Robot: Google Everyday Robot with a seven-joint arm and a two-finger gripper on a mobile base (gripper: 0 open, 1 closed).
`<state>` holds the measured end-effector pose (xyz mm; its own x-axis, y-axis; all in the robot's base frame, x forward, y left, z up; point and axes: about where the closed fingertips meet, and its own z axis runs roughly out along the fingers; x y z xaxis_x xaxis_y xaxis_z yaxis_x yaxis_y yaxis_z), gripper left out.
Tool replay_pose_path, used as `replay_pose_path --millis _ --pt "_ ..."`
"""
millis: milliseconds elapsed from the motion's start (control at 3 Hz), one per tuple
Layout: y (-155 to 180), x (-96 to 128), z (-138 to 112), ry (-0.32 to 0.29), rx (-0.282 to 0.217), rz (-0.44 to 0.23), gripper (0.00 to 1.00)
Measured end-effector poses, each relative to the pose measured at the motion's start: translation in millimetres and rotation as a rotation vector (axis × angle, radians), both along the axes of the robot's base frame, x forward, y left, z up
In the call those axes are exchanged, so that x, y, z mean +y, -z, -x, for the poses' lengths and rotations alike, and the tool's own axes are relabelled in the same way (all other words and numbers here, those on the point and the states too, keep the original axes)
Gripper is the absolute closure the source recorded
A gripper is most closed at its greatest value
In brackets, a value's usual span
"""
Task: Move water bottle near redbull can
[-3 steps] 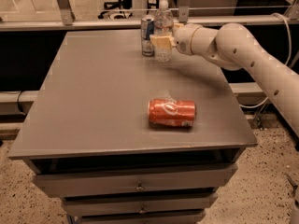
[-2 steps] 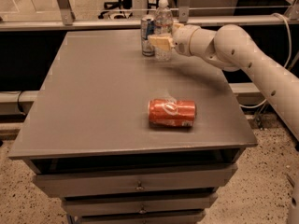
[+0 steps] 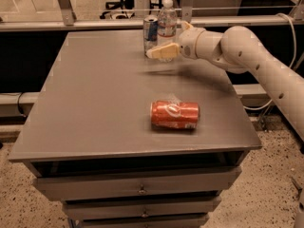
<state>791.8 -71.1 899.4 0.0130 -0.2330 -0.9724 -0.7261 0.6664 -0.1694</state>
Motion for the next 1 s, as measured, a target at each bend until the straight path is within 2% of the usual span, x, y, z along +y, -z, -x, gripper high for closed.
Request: replay_pose_path --millis 333,667,1000 --pt "-4 -17 21 -0.036 -0.006 0.030 0.00" --pt "-12 -46 67 -0.083 -0.011 0.074 0.00" --pt "-23 -87 128 -0.088 0.003 0.101 0.00"
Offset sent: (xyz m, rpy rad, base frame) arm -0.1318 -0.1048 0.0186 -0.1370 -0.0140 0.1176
